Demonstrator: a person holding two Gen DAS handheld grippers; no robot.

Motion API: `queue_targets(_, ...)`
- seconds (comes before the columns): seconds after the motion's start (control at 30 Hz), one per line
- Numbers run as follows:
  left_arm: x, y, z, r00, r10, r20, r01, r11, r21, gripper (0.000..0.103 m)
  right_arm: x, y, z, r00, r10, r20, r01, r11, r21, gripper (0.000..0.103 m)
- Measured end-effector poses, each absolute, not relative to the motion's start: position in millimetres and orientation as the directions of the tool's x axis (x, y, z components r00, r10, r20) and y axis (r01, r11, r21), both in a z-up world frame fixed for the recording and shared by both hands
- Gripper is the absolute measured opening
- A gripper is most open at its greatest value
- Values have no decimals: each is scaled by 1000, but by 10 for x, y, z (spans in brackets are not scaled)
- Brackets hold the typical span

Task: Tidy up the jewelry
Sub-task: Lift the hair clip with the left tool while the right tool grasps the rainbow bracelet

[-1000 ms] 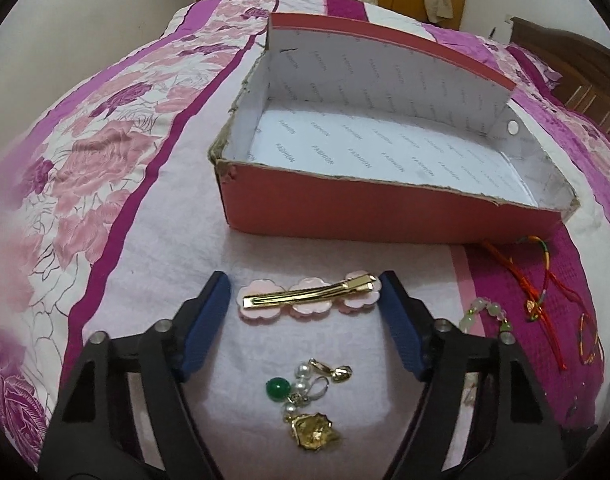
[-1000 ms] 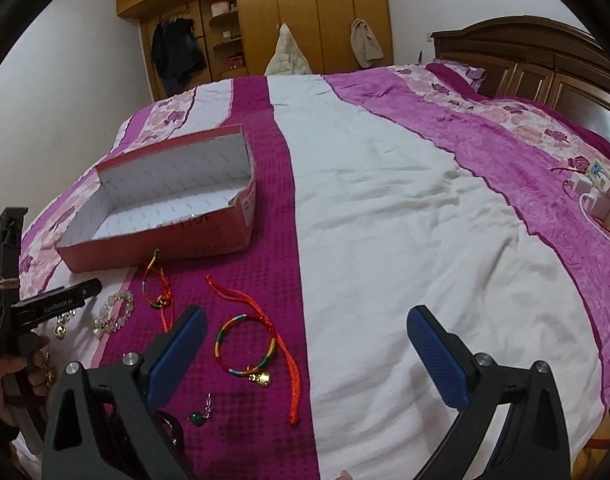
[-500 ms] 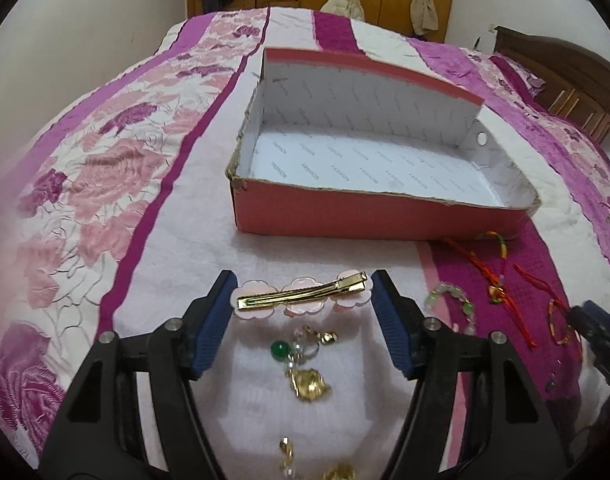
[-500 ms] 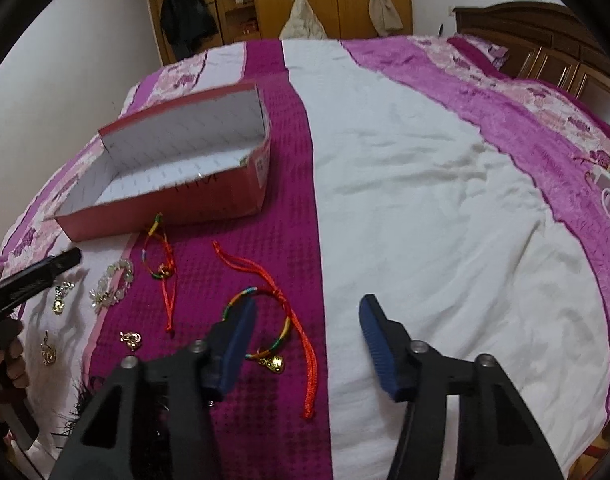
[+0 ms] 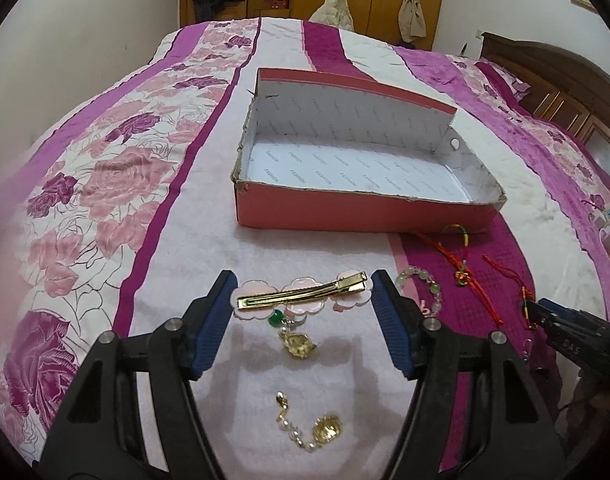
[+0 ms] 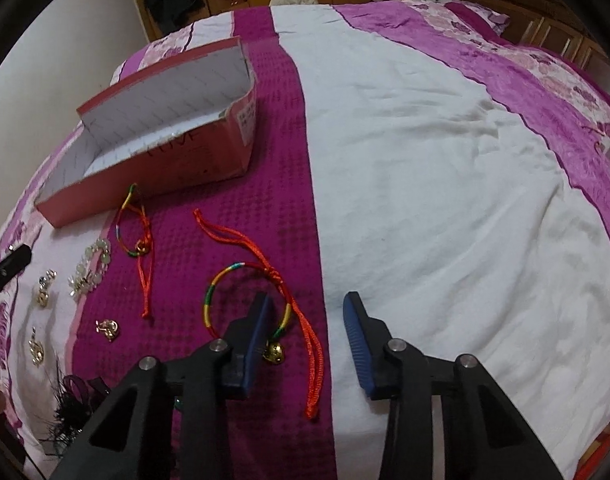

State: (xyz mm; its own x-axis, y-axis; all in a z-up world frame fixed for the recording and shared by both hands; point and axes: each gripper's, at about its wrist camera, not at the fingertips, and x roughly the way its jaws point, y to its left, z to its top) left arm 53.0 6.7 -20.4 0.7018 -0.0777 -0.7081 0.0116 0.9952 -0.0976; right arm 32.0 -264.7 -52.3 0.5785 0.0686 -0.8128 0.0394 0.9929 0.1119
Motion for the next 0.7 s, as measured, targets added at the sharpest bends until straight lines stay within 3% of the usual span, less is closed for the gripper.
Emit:
queue_targets(0.07, 497, 48, -183, 705, -78, -705, 19, 996, -91, 61, 317, -2637, -508, 579, 74, -812, 25, 994, 108, 27)
queue_targets(0.13, 484, 27, -171, 703, -79, -706, 23, 996, -88, 61, 309, -2619, -493, 580, 80, -810, 13, 994, 107, 8)
queue_targets(0.7, 329, -60, 88, 739, -99, -666, 50, 994, -92, 61, 47, -2588, 108, 726, 129, -675, -22, 986, 164, 6)
